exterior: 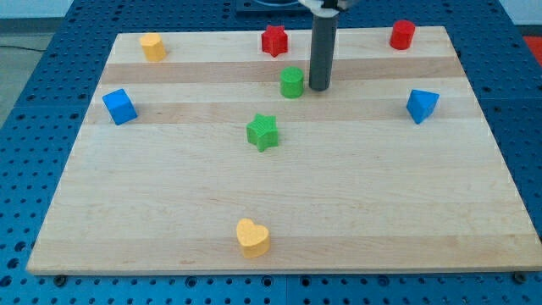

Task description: Move the red star right to the green circle

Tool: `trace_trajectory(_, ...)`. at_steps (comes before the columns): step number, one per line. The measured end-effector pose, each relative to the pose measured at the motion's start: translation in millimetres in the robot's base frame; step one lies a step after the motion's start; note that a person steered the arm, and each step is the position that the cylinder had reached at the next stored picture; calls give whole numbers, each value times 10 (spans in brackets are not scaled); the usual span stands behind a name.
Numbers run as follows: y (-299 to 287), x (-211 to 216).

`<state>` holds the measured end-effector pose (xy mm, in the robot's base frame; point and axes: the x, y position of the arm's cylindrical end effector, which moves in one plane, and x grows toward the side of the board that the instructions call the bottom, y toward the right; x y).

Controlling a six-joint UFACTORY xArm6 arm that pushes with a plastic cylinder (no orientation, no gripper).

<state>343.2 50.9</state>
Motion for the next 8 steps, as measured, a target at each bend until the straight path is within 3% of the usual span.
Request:
trace_trajectory(1,-584,-53)
trace_trajectory(2,-1029,-412)
trace_trajectory(4,130,-688)
trace_trajectory(5,-93,-1338)
trace_trajectory(8,-356,-1437)
